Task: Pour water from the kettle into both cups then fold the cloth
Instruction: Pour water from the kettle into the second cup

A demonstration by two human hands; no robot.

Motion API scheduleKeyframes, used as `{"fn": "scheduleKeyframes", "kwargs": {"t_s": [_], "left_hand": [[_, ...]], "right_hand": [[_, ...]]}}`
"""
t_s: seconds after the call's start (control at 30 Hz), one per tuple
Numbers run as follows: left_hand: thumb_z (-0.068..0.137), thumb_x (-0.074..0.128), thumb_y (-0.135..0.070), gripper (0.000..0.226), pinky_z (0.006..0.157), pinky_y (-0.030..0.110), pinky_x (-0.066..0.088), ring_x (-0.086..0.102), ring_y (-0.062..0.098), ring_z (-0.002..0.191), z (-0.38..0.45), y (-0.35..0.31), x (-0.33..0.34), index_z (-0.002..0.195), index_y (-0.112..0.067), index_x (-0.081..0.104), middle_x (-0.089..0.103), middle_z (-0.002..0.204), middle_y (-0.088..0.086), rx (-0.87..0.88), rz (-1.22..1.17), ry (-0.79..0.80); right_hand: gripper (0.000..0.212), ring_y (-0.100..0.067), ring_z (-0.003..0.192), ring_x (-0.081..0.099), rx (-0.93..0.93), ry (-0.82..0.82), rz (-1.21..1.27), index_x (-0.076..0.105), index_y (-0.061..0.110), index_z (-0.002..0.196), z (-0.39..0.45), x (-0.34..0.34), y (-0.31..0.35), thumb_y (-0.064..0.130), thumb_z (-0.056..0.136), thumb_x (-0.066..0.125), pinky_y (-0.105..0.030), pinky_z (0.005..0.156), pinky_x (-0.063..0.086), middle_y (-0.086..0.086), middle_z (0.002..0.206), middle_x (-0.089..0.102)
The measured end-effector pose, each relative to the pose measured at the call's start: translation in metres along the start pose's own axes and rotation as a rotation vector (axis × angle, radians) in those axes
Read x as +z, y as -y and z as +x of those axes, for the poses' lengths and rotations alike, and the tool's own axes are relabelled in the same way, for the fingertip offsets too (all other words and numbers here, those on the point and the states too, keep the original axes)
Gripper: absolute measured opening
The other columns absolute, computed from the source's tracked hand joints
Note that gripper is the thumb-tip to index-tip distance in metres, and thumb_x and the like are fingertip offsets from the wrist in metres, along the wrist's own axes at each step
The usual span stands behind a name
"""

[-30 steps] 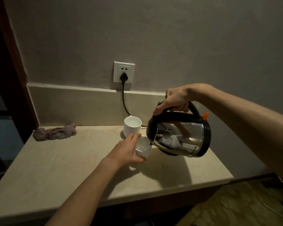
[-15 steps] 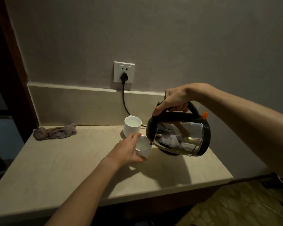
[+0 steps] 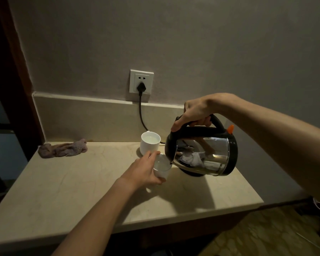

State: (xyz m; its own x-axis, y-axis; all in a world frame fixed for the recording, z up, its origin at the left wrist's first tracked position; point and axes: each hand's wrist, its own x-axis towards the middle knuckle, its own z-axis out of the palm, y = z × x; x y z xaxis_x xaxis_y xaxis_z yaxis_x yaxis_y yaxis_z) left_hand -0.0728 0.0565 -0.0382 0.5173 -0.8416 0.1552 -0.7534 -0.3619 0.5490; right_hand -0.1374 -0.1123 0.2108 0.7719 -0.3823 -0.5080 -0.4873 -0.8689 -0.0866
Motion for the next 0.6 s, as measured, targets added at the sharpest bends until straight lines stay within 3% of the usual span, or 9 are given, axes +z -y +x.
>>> {"fn": "scheduleKeyframes", "kwargs": {"t_s": [0.6], "left_hand": [[0.066, 0.084, -0.054, 0.102, 0.095, 0.046, 0.053, 0.06, 0.027, 0.115, 0.0003, 0.0017, 0.0017, 0.15, -0.027, 0.031, 0.048, 0.137, -0.002, 0.012, -0.007, -0.004]], "right_hand": [[0.046, -0.014, 0.047, 0.039, 0.002, 0.008, -0.027, 0.063, 0.019, 0.066, 0.002, -0.001, 0.0048, 0.062, 0.079, 0.071, -0.025, 0.05, 0.036, 0.002, 0.055, 0.044]]}}
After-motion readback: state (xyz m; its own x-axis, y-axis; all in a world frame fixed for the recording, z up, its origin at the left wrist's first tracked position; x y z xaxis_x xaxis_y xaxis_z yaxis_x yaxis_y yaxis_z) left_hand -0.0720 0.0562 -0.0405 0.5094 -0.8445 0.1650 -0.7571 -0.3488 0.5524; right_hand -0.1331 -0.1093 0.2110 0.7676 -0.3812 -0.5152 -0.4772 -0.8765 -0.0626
